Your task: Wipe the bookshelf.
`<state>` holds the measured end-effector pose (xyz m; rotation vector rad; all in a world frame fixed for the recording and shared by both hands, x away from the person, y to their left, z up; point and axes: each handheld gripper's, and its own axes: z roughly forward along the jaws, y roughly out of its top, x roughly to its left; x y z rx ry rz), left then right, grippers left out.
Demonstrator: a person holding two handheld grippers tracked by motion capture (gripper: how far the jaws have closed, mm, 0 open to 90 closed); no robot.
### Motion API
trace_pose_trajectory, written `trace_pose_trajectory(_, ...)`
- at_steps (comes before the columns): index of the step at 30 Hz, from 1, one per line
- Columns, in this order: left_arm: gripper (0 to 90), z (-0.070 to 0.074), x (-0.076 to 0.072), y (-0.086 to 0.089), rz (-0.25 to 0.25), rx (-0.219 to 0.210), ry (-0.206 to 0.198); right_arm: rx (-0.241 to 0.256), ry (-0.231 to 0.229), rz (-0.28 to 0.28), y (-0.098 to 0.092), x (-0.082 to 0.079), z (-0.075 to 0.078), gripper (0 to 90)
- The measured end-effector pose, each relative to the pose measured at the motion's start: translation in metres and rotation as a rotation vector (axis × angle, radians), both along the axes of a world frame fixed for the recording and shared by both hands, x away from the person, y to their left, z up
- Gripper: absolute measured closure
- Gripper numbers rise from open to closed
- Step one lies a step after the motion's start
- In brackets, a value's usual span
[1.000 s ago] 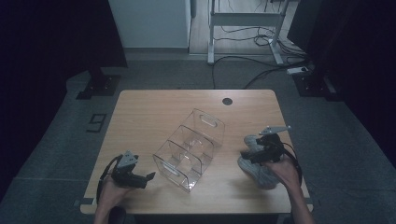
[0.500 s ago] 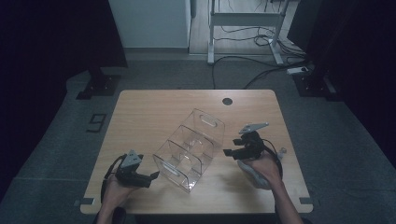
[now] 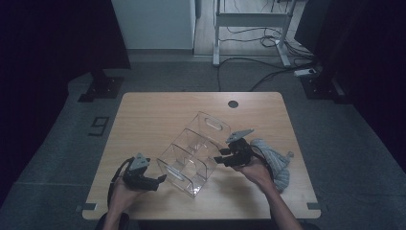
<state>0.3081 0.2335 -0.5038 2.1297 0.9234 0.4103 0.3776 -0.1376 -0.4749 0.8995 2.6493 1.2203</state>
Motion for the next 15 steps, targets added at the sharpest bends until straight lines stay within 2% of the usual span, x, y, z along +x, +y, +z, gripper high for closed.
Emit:
trace_pose_trajectory(2, 5.3, -0.001, 0.003, 0.000, 0.008, -0.008, 0.003, 0.004, 0.005, 0.005, 0.002, -0.001, -0.001, 55.6)
trace_pose_trajectory(5, 2.8, -0.003, 0.006, -0.001, 0.019, -0.011, 0.010, -0.012, -0.012, 0.007, 0.003, -0.003, 0.000, 56.2)
trace_pose_trajectory(9, 1.8, -0.005, 0.010, 0.000, 0.036, -0.019, 0.019, -0.009, -0.003, 0.015, 0.002, -0.005, 0.000, 56.4)
trace_pose_trajectory(15, 0.4, -0.009, 0.014, -0.003, 0.050, -0.009, 0.027, -0.017, 0.001, 0.041, 0.008, -0.010, 0.000, 56.3)
